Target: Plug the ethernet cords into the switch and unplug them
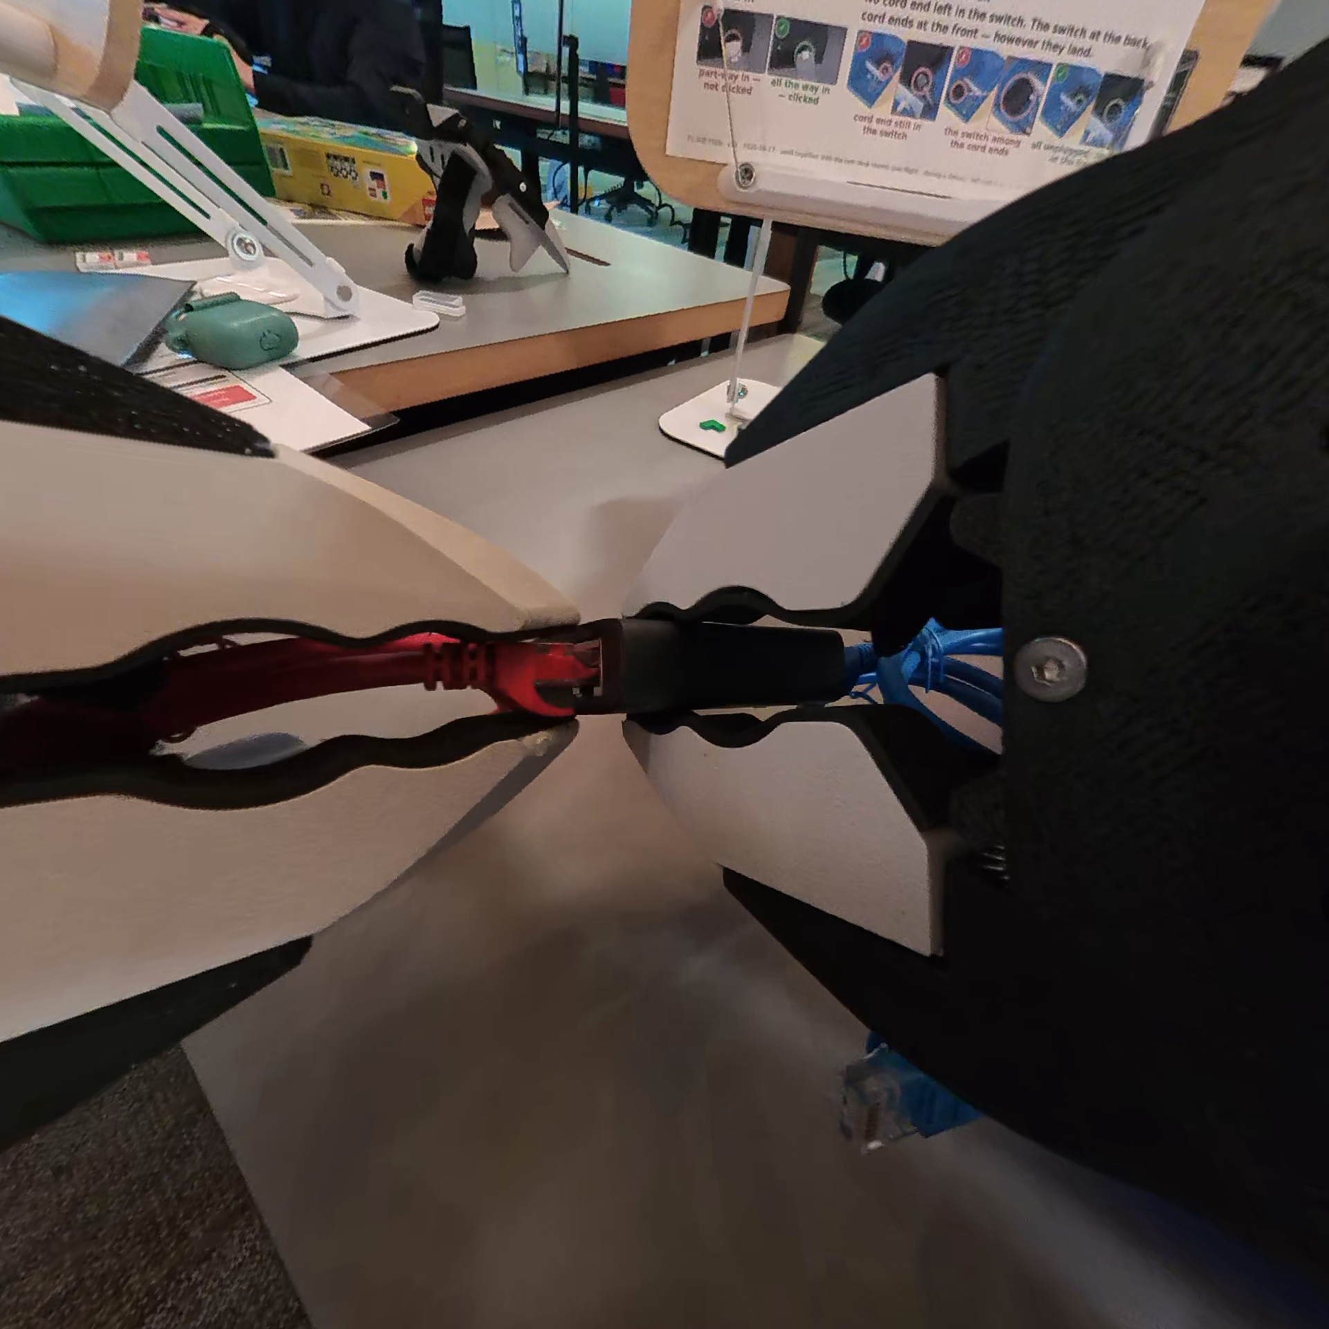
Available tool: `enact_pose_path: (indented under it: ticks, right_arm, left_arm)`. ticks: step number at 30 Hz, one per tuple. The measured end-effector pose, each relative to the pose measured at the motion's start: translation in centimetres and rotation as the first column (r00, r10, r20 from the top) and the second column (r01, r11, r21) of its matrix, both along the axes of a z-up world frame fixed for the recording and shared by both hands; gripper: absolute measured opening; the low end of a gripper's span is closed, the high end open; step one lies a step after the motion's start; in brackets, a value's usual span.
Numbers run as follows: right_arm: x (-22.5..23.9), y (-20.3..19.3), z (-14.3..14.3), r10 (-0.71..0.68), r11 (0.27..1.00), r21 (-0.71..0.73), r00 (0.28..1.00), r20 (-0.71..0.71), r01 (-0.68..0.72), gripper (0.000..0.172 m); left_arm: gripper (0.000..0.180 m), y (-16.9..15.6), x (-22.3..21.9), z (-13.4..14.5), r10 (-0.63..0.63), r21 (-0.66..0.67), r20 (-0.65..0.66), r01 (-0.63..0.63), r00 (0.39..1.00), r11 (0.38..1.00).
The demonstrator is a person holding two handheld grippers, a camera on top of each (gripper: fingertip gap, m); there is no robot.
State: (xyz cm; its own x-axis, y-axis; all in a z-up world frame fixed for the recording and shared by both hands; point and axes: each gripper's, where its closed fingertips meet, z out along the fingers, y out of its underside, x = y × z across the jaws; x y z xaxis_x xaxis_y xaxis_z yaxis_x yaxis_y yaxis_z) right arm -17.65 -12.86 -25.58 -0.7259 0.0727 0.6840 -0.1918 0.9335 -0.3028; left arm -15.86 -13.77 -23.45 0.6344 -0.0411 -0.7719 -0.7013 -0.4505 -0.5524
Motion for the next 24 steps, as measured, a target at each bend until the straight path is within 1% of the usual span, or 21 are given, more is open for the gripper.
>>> enact_pose_path:
  ticks: [4,7,11,12,13,14,15,17,18,20,21,23,24]
  right_arm:
    - [0.1,0.2,-0.1,-0.014,1.0,-0.003,1.0,0.022,0.014,0.019]
    - [0.8,-0.1,-0.2,0.011,1.0,-0.024,0.999,0.047,-0.01,0.019]
    - [1.3,-0.5,0.4,0.06,0.994,-0.091,0.998,0.009,-0.059,0.02]
    - [1.6,-0.7,0.4,0.076,0.991,-0.116,0.997,0.022,-0.073,0.026]
    - [2.1,-0.9,0.0,0.095,0.987,-0.134,0.994,0.058,-0.086,0.039]
    - [2.5,-1.0,-0.2,0.103,0.985,-0.145,0.991,0.087,-0.09,0.043]
    - [2.6,-1.0,-0.4,0.104,0.986,-0.143,0.99,0.09,-0.091,0.046]
    - [2.4,-1.0,-0.3,0.111,0.989,-0.104,0.993,0.041,-0.106,0.054]
    - [2.2,-0.9,-0.2,0.116,0.99,-0.079,0.993,-0.001,-0.116,0.049]
    - [1.9,-0.8,0.3,0.122,0.991,-0.048,0.99,-0.07,-0.126,0.034]
    - [1.9,-0.8,0.6,0.124,0.991,-0.045,0.989,-0.081,-0.128,0.025]
    - [2.0,-0.7,0.6,0.128,0.99,-0.057,0.99,-0.062,-0.132,0.024]
    - [2.0,-0.8,0.8,0.136,0.988,-0.06,0.988,-0.077,-0.141,0.024]
  left_arm:
    - [0.016,0.2,0.1,-0.1,0.0,0.005,0.024,0.0,1.0,1.0]
    - [0.015,0.1,0.8,-0.1,-0.024,-0.004,0.024,0.024,0.999,1.0]
    - [0.014,-0.1,1.3,0.3,-0.034,0.042,0.109,0.03,0.993,0.999]
    - [0.014,-0.2,1.3,0.4,-0.035,0.052,0.125,0.029,0.992,0.998]
    - [0.014,-0.3,1.4,0.4,-0.037,0.057,0.144,0.029,0.989,0.998]
    - [0.014,-0.3,1.3,0.3,-0.042,0.058,0.171,0.032,0.984,0.998]
    - [0.014,-0.3,1.3,0.3,-0.049,0.064,0.198,0.037,0.979,0.997]
    - [0.013,-0.4,1.4,0.3,-0.07,0.08,0.25,0.051,0.966,0.995]
    - [0.013,-0.4,1.5,0.4,-0.083,0.086,0.272,0.061,0.959,0.994]
    - [0.012,-0.5,1.8,0.4,-0.108,0.091,0.304,0.084,0.947,0.992]
    - [0.012,-0.5,2.0,0.4,-0.119,0.088,0.313,0.096,0.942,0.991]
    - [0.012,-0.4,2.2,0.5,-0.127,0.094,0.317,0.102,0.94,0.99]
    - [0.012,-0.4,2.2,0.6,-0.132,0.104,0.318,0.104,0.939,0.989]
